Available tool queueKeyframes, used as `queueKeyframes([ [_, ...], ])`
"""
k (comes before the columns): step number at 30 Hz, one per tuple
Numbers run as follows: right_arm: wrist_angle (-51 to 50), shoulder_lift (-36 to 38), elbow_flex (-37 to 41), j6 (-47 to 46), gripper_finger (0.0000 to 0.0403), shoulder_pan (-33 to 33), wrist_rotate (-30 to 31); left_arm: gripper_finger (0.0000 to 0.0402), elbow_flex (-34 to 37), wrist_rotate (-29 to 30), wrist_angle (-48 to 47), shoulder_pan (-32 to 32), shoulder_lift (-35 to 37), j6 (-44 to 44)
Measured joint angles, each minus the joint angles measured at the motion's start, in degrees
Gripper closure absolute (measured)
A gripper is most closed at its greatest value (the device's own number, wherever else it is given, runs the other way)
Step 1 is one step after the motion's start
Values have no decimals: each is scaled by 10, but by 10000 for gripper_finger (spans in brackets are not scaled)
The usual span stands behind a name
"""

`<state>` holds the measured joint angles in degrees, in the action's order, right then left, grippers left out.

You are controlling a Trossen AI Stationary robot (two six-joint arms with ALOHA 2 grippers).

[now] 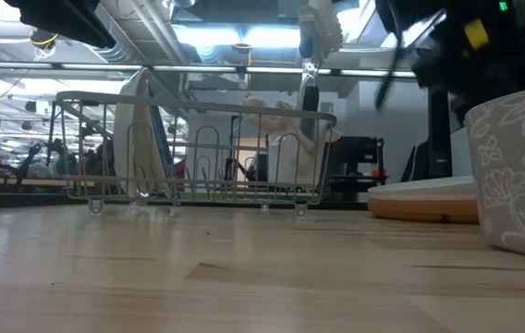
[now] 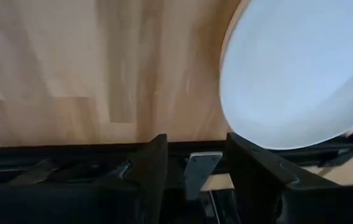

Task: Sort dishes
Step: Put the white plate in the dish rack

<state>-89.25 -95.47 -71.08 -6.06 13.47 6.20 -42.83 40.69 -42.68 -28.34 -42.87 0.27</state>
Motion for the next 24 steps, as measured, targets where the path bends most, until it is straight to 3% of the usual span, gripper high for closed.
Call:
queueKeyframes([
  [6, 65, 9, 98, -10, 235, 0, 6, 311, 0, 0, 0, 0, 0, 0],
  [10, 78, 8, 139, -19, 235, 0, 49, 311, 0, 0, 0, 0, 0, -1],
  [18, 82, 8, 149, -42, 235, 0, 98, 311, 0, 0, 0, 0, 0, -9],
  [24, 145, 8, 149, -11, 235, 0, 133, 311, 0, 0, 0, 0, 0, -16],
])
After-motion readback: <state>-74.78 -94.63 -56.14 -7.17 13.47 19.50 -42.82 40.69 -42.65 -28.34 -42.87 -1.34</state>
